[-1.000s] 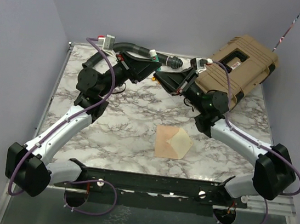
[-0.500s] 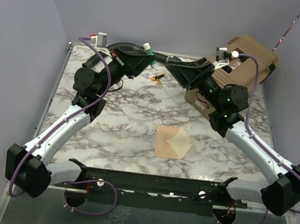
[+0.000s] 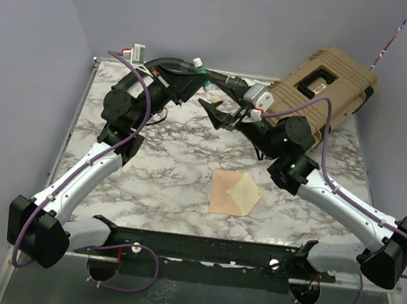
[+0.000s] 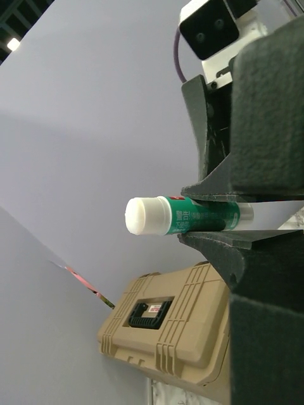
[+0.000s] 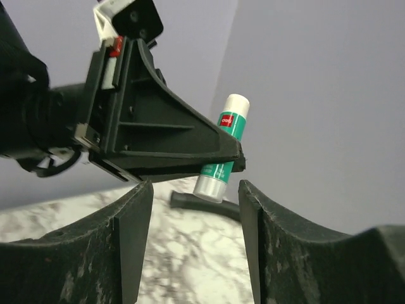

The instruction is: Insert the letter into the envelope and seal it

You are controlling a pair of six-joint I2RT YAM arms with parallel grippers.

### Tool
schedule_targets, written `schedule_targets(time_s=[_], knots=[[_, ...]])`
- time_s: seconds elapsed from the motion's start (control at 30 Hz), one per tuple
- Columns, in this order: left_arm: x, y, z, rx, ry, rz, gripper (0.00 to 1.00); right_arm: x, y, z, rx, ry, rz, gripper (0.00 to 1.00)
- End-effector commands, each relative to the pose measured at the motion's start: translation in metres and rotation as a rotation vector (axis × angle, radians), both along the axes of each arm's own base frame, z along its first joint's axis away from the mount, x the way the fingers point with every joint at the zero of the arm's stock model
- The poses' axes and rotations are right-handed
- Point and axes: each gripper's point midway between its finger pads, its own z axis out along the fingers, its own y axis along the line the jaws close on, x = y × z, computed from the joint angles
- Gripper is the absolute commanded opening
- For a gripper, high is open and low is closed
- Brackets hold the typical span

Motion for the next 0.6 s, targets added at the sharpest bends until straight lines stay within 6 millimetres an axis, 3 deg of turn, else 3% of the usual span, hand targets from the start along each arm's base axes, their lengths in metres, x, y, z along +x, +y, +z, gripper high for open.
schedule_targets(time_s=[0.0, 0.27, 0.47, 0.57], knots=[[-0.006, 0.007, 0.016, -0.023, -0.028, 0.021, 0.0, 0.019, -0.006, 0.01, -0.123, -0.221, -0.201, 0.58], [-0.01, 0.007, 0.018, -0.012, -0.047, 0.015, 0.0, 0.023, 0.004, 0.015, -0.087, -0.254, -0.251, 0.44], [-0.011, 0.007, 0.017, -0.013, -0.047, 0.013, 0.0, 0.02, 0.004, 0.025, -0.029, -0.246, -0.248, 0.46], [-0.011, 0.007, 0.017, -0.012, -0.044, 0.013, 0.0, 0.02, 0.004, 0.027, -0.026, -0.24, -0.251, 0.38]])
